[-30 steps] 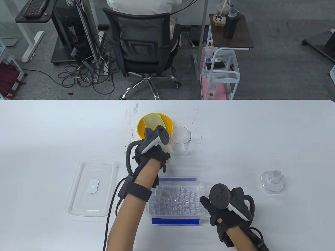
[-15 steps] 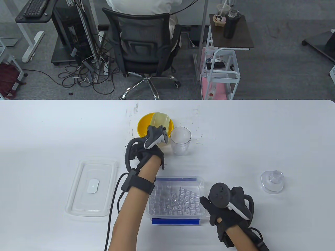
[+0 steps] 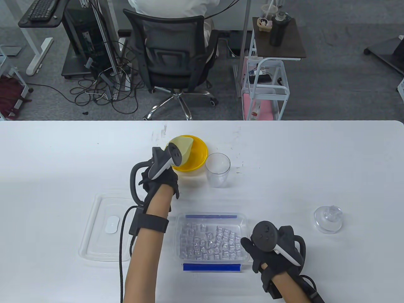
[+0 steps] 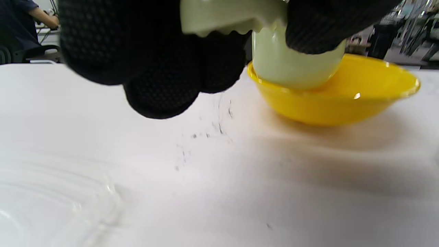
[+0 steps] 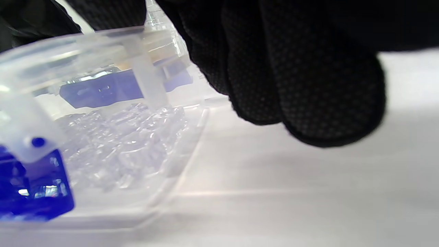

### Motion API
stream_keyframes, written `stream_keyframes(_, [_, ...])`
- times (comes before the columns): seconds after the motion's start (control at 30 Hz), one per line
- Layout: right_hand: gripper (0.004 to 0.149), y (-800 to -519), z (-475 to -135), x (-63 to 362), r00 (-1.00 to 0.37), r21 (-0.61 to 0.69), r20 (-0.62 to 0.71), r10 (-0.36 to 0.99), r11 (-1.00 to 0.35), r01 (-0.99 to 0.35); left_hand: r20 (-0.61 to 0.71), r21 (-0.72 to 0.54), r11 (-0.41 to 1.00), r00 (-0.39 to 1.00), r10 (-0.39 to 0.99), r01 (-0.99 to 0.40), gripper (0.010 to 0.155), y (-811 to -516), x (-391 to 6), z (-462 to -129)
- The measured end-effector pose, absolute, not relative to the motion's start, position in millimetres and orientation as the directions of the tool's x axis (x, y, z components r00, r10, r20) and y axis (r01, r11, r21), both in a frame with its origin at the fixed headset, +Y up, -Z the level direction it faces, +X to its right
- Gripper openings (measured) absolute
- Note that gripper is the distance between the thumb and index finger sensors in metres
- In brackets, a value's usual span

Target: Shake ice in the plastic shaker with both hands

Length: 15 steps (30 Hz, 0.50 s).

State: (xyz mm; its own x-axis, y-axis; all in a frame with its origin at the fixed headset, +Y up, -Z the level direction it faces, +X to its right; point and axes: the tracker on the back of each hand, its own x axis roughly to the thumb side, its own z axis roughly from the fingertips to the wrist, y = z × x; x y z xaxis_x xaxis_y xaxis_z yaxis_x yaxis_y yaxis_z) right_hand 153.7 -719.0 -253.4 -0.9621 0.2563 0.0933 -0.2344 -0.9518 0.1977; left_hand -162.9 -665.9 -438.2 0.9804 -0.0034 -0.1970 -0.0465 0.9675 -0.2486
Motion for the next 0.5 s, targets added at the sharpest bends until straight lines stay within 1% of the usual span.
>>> stream_keyframes(0.1, [0.087, -719.2, -253.1, 153.1, -0.963, 0.196, 0.096, 0.252, -0.953, -0.230, -0.161, -0.151, 0.984, 0.984, 0.070, -0.095, 0.063, -637.1, -186.2, -422.0])
stream_keyframes(0.17, [0.087, -719.5, -253.2, 153.1, -0.962, 0.197, 0.095, 0.255, -0.952, -0.233, -0.110, -0.142, 0.980, 0.986, 0.124, -0.139, 0.063, -621.3, -199.4, -409.7])
stream_keyframes(0.27, [0.087, -719.8, -252.9, 152.3, -0.963, 0.195, 0.092, 0.255, -0.953, -0.233, 0.018, -0.139, 0.957, 0.966, 0.258, -0.253, 0.063, -596.4, -217.7, -385.5])
stream_keyframes(0.3, [0.086, -720.0, -252.8, 151.9, -0.963, 0.194, 0.092, 0.254, -0.953, -0.233, 0.083, -0.142, 0.947, 0.949, 0.303, -0.289, 0.063, -587.2, -222.6, -374.8])
stream_keyframes(0.33, [0.086, -720.1, -252.7, 151.4, -0.963, 0.194, 0.092, 0.253, -0.953, -0.232, 0.110, -0.154, 0.940, 0.940, 0.324, -0.306, 0.062, -578.6, -226.5, -363.6])
stream_keyframes(0.4, [0.086, -720.4, -252.6, 150.4, -0.964, 0.193, 0.092, 0.250, -0.954, -0.229, 0.138, -0.228, 0.931, 0.937, 0.321, -0.286, 0.061, -568.9, -229.4, -343.1])
stream_keyframes(0.47, [0.086, -720.7, -252.4, 149.5, -0.965, 0.192, 0.092, 0.247, -0.955, -0.226, 0.203, -0.236, 0.942, 0.936, 0.288, -0.239, 0.061, -565.7, -226.0, -326.7])
stream_keyframes(0.5, [0.087, -720.8, -252.3, 149.1, -0.965, 0.191, 0.093, 0.247, -0.955, -0.226, 0.241, -0.259, 0.941, 0.928, 0.283, -0.220, 0.060, -564.9, -222.0, -316.6])
